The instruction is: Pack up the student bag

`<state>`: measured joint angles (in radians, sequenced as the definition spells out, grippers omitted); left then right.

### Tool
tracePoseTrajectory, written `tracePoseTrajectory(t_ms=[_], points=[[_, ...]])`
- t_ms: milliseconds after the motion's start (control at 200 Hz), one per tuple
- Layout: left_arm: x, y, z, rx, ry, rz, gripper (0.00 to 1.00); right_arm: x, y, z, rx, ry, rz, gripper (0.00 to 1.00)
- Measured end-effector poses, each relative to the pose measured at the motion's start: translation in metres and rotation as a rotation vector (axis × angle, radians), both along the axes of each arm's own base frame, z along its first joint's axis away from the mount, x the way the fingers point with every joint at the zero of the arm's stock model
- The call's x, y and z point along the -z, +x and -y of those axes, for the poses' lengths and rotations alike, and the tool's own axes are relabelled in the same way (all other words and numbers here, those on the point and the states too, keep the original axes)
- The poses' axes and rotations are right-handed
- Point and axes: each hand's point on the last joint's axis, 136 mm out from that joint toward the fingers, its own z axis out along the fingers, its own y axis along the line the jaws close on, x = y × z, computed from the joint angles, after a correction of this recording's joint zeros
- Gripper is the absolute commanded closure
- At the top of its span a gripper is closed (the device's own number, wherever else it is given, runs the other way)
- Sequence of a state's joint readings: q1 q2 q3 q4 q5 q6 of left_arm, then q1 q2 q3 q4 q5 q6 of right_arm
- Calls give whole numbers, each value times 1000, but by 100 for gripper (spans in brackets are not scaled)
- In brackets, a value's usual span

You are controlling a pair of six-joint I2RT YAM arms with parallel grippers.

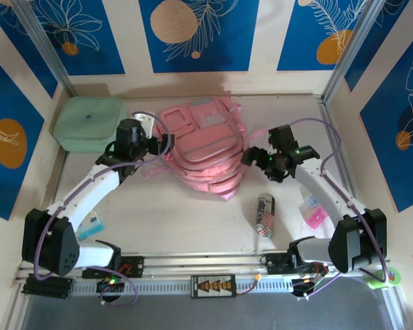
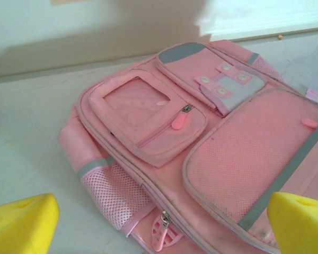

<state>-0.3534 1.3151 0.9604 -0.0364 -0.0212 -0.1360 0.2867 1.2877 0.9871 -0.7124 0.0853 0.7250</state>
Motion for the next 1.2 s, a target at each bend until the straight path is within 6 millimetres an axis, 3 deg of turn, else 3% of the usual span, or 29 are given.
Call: tracePoseTrajectory(t_ms=[225,475,660,885,1035,1200], points=[[-2,3,-2,-31,-35,0,0,47,-47,29,34,-168,-160,2],[-10,3,9,24,-72,24,0,87,-87,20,-19,-231,-321,5],[-10,0,14,56,-82,20,0,115,-101,21,15,-251,-441,35],[-6,-1,16,79,-62,9,0,118,-89,16,13,-247,-427,53],[1,-2,17,86,-58,-15,0,112,-67,21,43,-226,-384,55],[0,0,21,102,-64,-25,0,109,-33,43,104,-219,-346,51]])
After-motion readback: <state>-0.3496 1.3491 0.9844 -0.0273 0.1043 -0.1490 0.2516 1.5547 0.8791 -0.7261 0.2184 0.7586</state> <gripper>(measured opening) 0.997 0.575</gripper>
